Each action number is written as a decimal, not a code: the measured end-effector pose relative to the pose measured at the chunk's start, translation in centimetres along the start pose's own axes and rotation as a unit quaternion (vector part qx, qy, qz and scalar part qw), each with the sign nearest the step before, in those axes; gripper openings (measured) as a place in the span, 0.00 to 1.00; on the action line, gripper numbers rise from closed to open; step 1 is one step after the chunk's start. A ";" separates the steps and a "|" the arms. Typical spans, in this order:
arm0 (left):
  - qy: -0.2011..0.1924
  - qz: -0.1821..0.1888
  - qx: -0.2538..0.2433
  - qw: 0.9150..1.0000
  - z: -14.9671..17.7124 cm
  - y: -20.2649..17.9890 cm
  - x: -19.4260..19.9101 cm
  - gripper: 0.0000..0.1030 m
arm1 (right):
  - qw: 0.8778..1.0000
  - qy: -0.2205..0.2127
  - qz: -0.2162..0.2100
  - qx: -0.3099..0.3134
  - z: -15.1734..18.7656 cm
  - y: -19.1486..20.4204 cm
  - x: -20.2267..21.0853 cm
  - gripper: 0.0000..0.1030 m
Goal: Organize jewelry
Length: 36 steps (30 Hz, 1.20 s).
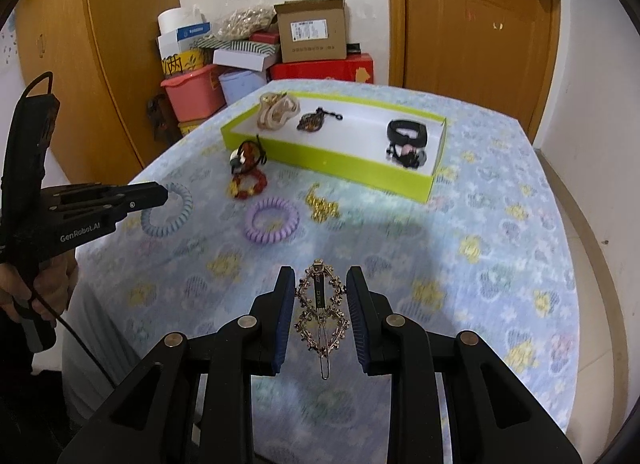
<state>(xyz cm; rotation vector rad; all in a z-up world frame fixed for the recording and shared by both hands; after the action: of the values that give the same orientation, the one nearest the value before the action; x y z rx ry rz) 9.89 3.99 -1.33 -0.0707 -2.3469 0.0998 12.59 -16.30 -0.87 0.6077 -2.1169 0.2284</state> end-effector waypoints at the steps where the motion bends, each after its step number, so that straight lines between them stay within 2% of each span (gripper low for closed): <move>1: -0.002 0.001 -0.001 1.000 -0.3 -0.1 0.0 0.09 | 1.000 -0.002 0.001 0.000 -0.3 -0.1 -0.1 0.26; 14: -0.024 0.000 -0.003 1.000 -5.7 0.1 -1.9 0.09 | 0.999 -0.033 0.002 0.001 -5.6 -2.0 -1.7 0.26; 15: -0.026 -0.001 -0.004 1.000 -6.2 0.2 -2.1 0.09 | 0.999 -0.035 0.003 0.002 -6.0 -2.1 -1.9 0.23; 17: -0.029 -0.001 -0.004 1.000 -7.2 0.5 -2.7 0.09 | 0.999 -0.036 0.003 0.004 -7.0 -2.5 -2.5 0.07; 24: -0.019 -0.008 0.008 1.000 -10.0 2.1 -5.9 0.10 | 1.000 -0.020 0.021 -0.003 -9.3 -4.6 -6.4 0.04; 28: -0.021 -0.010 0.011 1.000 -10.5 2.8 -6.4 0.10 | 0.999 -0.025 0.011 -0.019 -9.3 -5.6 -6.3 0.04; 33: -0.019 -0.013 0.017 1.000 -10.7 3.4 -6.9 0.10 | 0.999 -0.007 -0.013 -0.033 -8.3 -5.7 -6.1 0.05; 35: -0.019 -0.011 0.017 1.000 -10.7 3.4 -6.8 0.10 | 0.999 -0.006 -0.017 -0.033 -7.7 -5.5 -6.0 0.18; 36: -0.020 -0.010 0.017 1.000 -10.7 3.3 -6.8 0.10 | 0.999 -0.003 -0.025 -0.031 -7.2 -5.3 -6.0 0.21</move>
<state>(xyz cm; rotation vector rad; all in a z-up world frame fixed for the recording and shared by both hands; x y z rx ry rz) 22.32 7.28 1.04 -0.0288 -2.3835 0.1327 23.35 -16.12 -1.87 0.6245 -2.1039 0.1339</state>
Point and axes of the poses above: each gripper's, at about its wrist camera, not at the fingertips, and x roughly against the way its jaws point, y to its left, z to its underside, the point moved 3 cm from there along -x, roughly the way its jaws point, and after that the axes turned 1 degree about -x, right-handed, at the moved point
